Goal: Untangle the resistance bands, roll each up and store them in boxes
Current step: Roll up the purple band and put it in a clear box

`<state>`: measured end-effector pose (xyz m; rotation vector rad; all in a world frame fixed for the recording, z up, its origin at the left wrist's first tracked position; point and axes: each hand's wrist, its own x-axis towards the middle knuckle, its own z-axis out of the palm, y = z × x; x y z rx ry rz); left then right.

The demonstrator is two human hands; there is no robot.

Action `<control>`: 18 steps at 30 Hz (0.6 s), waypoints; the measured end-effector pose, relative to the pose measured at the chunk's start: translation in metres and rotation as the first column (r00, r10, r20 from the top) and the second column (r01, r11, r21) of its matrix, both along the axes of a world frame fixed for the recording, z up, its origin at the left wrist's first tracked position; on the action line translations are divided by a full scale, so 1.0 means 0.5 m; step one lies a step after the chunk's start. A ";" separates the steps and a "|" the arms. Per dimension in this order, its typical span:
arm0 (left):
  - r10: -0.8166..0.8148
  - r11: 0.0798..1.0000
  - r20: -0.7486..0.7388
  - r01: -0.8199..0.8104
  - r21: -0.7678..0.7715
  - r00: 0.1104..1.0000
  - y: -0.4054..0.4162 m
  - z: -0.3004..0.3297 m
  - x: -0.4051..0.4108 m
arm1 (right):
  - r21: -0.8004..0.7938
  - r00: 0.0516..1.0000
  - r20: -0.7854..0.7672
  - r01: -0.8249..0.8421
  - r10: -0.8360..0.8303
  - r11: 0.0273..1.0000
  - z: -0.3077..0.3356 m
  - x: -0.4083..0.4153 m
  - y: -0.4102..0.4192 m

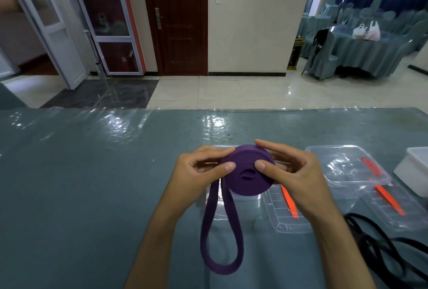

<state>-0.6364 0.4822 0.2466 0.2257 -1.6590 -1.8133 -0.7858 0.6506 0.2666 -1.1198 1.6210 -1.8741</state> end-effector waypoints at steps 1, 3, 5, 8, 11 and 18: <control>-0.020 1.000 0.005 0.020 0.008 1.000 -0.003 -0.001 0.001 | -0.008 1.000 -0.004 0.000 0.000 1.000 -0.002 0.001 0.000; -0.012 1.000 0.014 0.012 0.005 1.000 -0.005 -0.002 0.001 | 0.002 1.000 -0.010 -0.014 0.014 1.000 -0.004 0.001 0.000; 0.062 0.998 0.044 -0.060 -0.033 0.997 -0.005 -0.002 0.001 | 0.026 1.000 -0.015 -0.027 0.028 0.999 -0.003 -0.001 -0.001; 0.128 0.992 0.019 -0.128 -0.002 0.992 0.000 -0.007 -0.004 | 0.003 1.000 -0.009 -0.013 0.013 1.000 0.000 -0.001 0.000; 0.088 0.994 0.005 -0.088 0.062 0.996 0.006 -0.015 -0.009 | -0.040 1.000 0.011 0.028 -0.027 0.999 -0.001 0.001 -0.001; 0.033 0.998 0.040 -0.035 0.051 0.999 0.003 -0.023 0.010 | 0.001 0.994 0.101 0.036 -0.036 0.999 -0.027 0.013 0.000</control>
